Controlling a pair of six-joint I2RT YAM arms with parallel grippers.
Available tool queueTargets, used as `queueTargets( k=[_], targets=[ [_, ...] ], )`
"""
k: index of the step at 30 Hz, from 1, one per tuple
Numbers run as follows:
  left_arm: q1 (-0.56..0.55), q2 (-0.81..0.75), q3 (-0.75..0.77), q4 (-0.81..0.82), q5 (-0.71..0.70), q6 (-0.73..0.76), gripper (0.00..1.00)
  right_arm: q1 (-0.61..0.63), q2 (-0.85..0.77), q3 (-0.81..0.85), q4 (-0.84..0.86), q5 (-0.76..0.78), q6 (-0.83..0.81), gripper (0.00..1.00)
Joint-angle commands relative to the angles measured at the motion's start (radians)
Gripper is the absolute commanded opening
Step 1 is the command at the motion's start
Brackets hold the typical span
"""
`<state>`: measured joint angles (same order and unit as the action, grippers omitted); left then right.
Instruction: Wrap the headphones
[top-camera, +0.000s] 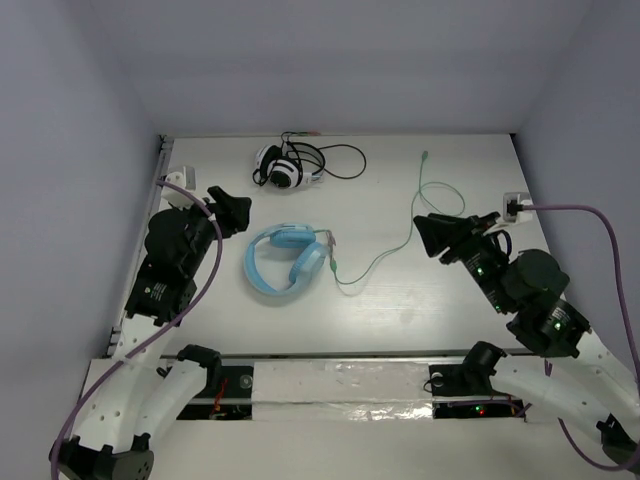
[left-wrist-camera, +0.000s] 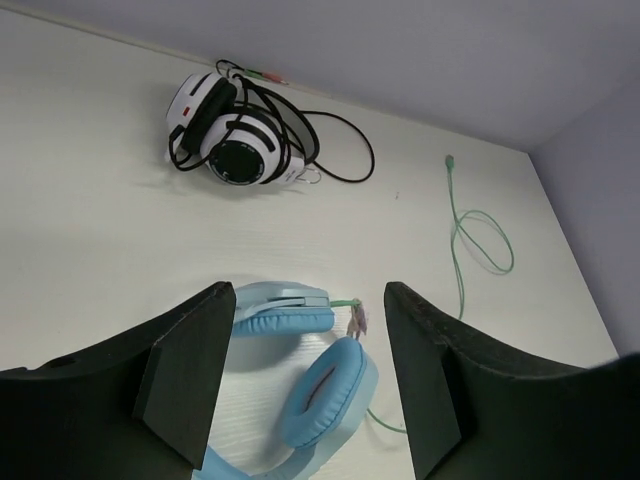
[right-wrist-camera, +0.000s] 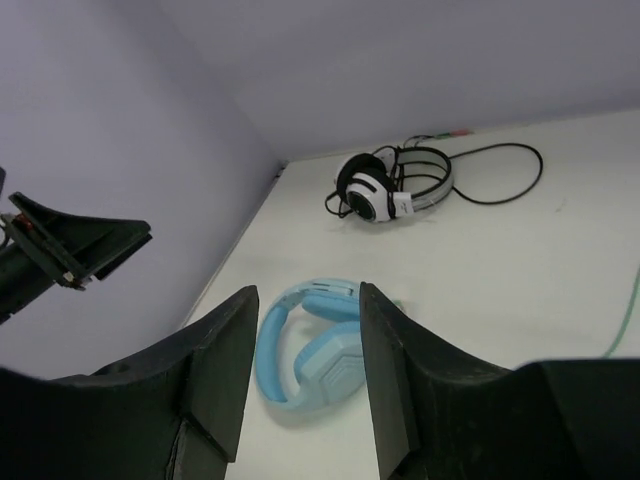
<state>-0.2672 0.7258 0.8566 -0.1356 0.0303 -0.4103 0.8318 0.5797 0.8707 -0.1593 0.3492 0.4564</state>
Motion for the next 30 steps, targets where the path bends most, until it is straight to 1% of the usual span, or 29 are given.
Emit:
queueTargets(
  k=[1,3,4,5,6,7,8,9,10,11,14,17,19,23,24,26,28,29,30],
  targets=[
    [0.0,-0.009,0.002,-0.005,-0.069,-0.035,0.59,0.001,-0.01,-0.019,-0.08,0.073,0.041,0.51],
    [0.0,-0.011,0.005,-0.036,-0.095,-0.05,0.58,0.001,-0.017,-0.013,-0.091,0.073,0.044,0.5],
    [0.0,-0.014,0.005,-0.045,-0.122,-0.064,0.56,0.001,-0.018,-0.012,-0.094,0.076,0.053,0.45],
    [0.0,-0.02,0.007,-0.077,-0.144,-0.073,0.51,0.001,-0.029,-0.012,-0.091,0.076,0.057,0.37],
    [0.0,-0.023,0.007,-0.088,-0.177,-0.082,0.47,0.001,-0.035,-0.018,-0.088,0.074,0.065,0.24],
    [0.0,-0.026,0.002,-0.102,-0.199,-0.09,0.41,0.001,-0.041,-0.022,-0.085,0.068,0.068,0.17],
    [0.0,-0.029,-0.004,-0.137,-0.222,-0.117,0.23,0.001,-0.05,-0.025,-0.083,0.068,0.068,0.1],
    [0.0,-0.026,-0.005,-0.159,-0.246,-0.127,0.13,0.001,-0.052,-0.027,-0.085,0.062,0.071,0.04],
    [0.0,-0.022,-0.005,-0.183,-0.283,-0.134,0.05,0.001,-0.053,-0.026,-0.085,0.041,0.07,0.03],
    [0.0,-0.014,-0.002,-0.231,-0.3,-0.16,0.0,0.001,-0.052,-0.024,-0.082,0.034,0.07,0.01],
    [0.0,-0.005,-0.033,-0.249,-0.311,-0.194,0.0,0.001,-0.046,-0.036,-0.059,0.019,0.082,0.0],
    [0.0,0.023,-0.066,-0.269,-0.336,-0.263,0.0,0.001,-0.024,-0.026,-0.081,0.048,0.091,0.0],
    [0.0,0.046,-0.083,-0.28,-0.337,-0.3,0.0,0.001,-0.017,-0.022,-0.085,0.04,0.09,0.0],
    [0.0,0.046,-0.174,-0.25,-0.323,-0.354,0.01,0.001,-0.03,-0.042,-0.06,0.011,0.093,0.0],
    [0.0,0.04,-0.191,-0.243,-0.332,-0.366,0.08,0.001,-0.03,-0.048,-0.06,0.007,0.093,0.0],
    [-0.009,0.018,-0.241,-0.23,-0.4,-0.412,0.2,0.001,-0.021,-0.055,-0.054,0.001,0.094,0.0],
    [-0.033,0.008,-0.277,-0.208,-0.458,-0.438,0.26,0.001,-0.012,-0.064,-0.048,-0.013,0.093,0.06],
    [-0.047,0.006,-0.306,-0.185,-0.463,-0.458,0.35,0.001,0.002,-0.061,-0.045,-0.021,0.093,0.19],
    [-0.047,0.007,-0.315,-0.176,-0.463,-0.464,0.39,0.001,0.008,-0.061,-0.046,-0.032,0.093,0.28]
  ],
)
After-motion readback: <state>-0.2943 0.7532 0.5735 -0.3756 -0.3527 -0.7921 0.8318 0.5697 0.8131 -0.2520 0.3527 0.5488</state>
